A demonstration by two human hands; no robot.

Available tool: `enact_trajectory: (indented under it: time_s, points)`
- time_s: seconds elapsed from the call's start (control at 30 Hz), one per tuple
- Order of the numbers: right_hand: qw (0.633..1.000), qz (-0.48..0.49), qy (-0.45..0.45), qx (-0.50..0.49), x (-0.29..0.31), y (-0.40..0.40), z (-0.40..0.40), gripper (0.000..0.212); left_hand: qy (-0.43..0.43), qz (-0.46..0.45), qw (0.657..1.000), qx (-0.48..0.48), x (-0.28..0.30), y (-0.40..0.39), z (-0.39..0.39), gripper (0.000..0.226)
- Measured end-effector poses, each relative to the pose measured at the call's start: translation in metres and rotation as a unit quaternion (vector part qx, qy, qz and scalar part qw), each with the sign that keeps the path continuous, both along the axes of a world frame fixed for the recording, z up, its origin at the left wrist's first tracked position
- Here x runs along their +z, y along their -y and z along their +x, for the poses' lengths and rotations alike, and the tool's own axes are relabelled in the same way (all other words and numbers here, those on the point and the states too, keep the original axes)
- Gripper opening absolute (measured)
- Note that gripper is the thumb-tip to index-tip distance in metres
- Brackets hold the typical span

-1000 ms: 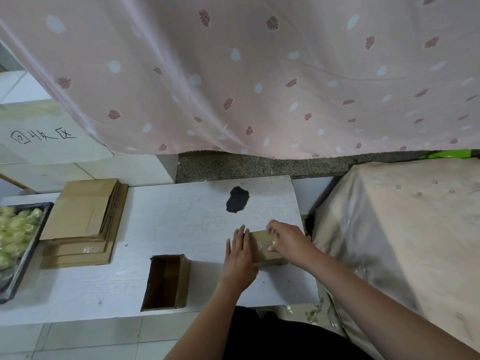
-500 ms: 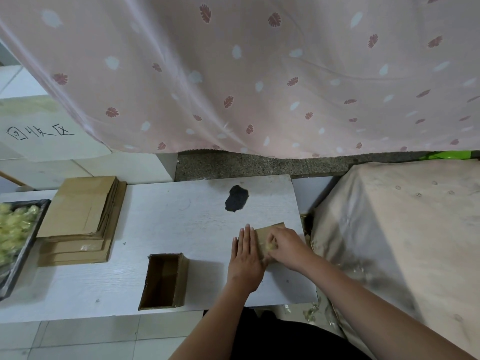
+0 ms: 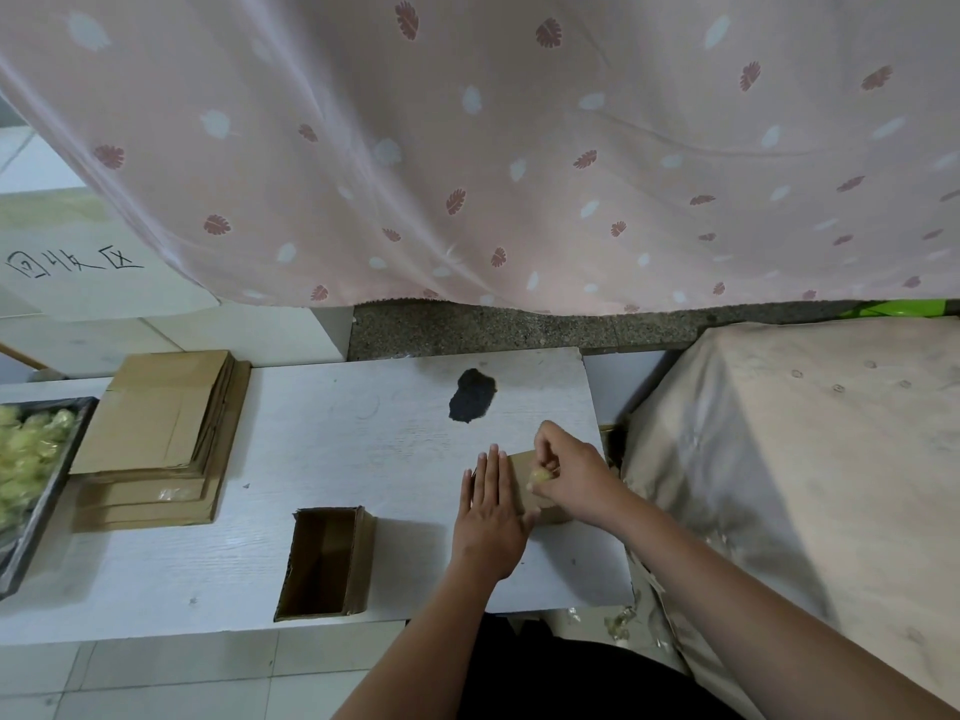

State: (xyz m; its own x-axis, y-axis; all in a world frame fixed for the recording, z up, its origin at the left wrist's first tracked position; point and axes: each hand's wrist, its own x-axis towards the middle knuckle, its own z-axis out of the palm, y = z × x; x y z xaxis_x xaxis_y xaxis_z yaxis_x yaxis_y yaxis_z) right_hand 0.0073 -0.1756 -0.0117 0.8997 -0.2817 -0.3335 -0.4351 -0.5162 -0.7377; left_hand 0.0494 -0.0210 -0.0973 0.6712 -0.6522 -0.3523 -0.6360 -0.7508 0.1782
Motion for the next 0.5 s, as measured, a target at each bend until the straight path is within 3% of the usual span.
enact_trajectory:
  time_s: [0.07, 0.2, 0.37, 0.5]
  points:
    - [1.000, 0.005, -0.012, 0.000, 0.001, 0.004, 0.000, 0.033, 0.000, -0.002, 1.000, 0.003, 0.002, 0.001, -0.001, 0.082]
    - [0.998, -0.028, -0.060, -0.022, -0.008, 0.009, -0.003, 0.009, -0.004, -0.021, 1.000, 0.009, 0.004, -0.001, -0.004, 0.084]
    - [0.991, 0.045, -0.106, -0.067, -0.012, 0.007, -0.013, 0.044, -0.009, -0.018, 1.000, 0.008, 0.006, -0.001, -0.004, 0.085]
    - [0.991, 0.060, -0.092, -0.078, -0.009, 0.004, -0.014, 0.017, -0.015, -0.020, 1.000, 0.018, 0.008, -0.001, -0.004, 0.085]
